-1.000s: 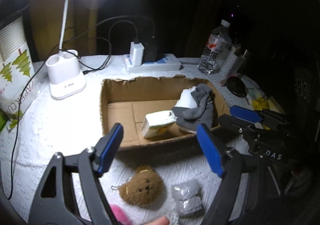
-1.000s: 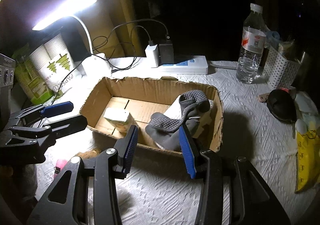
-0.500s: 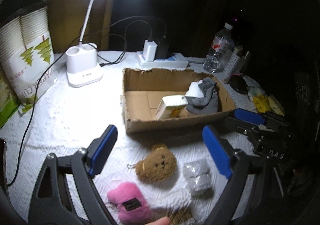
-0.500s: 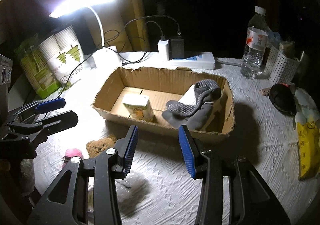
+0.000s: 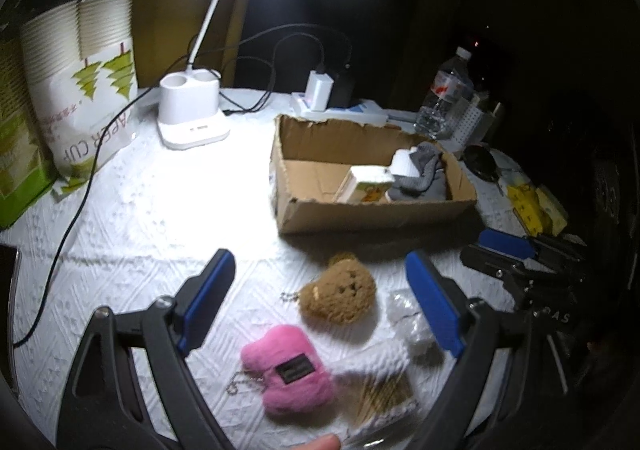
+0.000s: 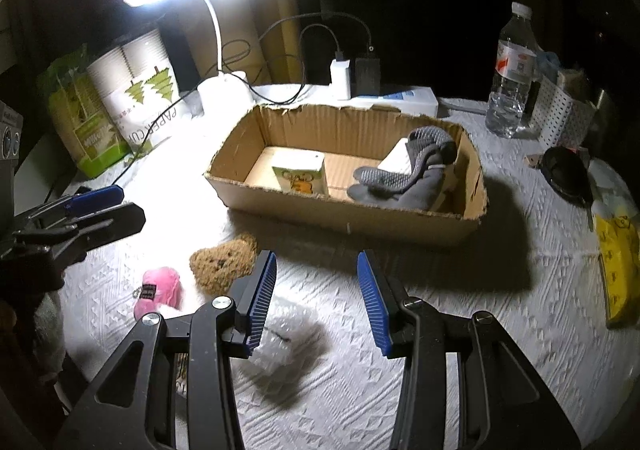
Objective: Organize soft objects
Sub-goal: 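Withdraw both grippers and move toward the plastic bag and teddy sponge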
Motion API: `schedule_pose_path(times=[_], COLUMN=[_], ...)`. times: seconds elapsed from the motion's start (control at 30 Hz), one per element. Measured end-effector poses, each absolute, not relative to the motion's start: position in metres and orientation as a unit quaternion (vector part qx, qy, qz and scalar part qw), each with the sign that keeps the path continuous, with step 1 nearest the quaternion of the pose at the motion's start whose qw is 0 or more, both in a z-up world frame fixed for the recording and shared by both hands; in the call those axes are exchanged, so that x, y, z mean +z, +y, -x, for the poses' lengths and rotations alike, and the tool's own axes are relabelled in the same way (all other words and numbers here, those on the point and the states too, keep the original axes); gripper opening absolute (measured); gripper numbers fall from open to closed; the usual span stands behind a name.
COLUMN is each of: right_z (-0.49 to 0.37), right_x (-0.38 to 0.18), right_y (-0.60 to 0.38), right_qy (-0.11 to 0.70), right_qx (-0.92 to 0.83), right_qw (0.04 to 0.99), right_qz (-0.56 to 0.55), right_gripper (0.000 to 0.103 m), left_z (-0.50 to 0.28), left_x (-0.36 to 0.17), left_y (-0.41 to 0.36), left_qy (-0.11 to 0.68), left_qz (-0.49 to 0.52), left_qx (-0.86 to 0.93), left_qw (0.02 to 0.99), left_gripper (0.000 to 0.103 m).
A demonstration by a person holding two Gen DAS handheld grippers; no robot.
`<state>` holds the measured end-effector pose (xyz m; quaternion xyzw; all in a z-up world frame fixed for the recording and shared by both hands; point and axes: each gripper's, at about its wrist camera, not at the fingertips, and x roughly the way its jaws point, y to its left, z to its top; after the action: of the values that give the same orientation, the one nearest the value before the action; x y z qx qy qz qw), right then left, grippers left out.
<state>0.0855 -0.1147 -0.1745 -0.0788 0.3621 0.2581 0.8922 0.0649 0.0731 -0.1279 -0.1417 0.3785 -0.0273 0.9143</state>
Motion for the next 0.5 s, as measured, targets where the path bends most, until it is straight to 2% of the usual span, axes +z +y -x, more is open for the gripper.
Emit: schedule_pose_path(times=[0.5], right_z=[-0.072], right_x=[-0.212], right_y=[-0.098], right_qy=[0.393], right_qx=[0.271], right_qw=[0.876], right_qz=[0.068], right_gripper=[0.045], left_z=[-0.047], left_x=[-0.159], left_y=[0.079], left_qy=[0.405], left_qz=[0.137], left_qx=[-0.015], left_qw=[0.904], left_gripper=[0.088])
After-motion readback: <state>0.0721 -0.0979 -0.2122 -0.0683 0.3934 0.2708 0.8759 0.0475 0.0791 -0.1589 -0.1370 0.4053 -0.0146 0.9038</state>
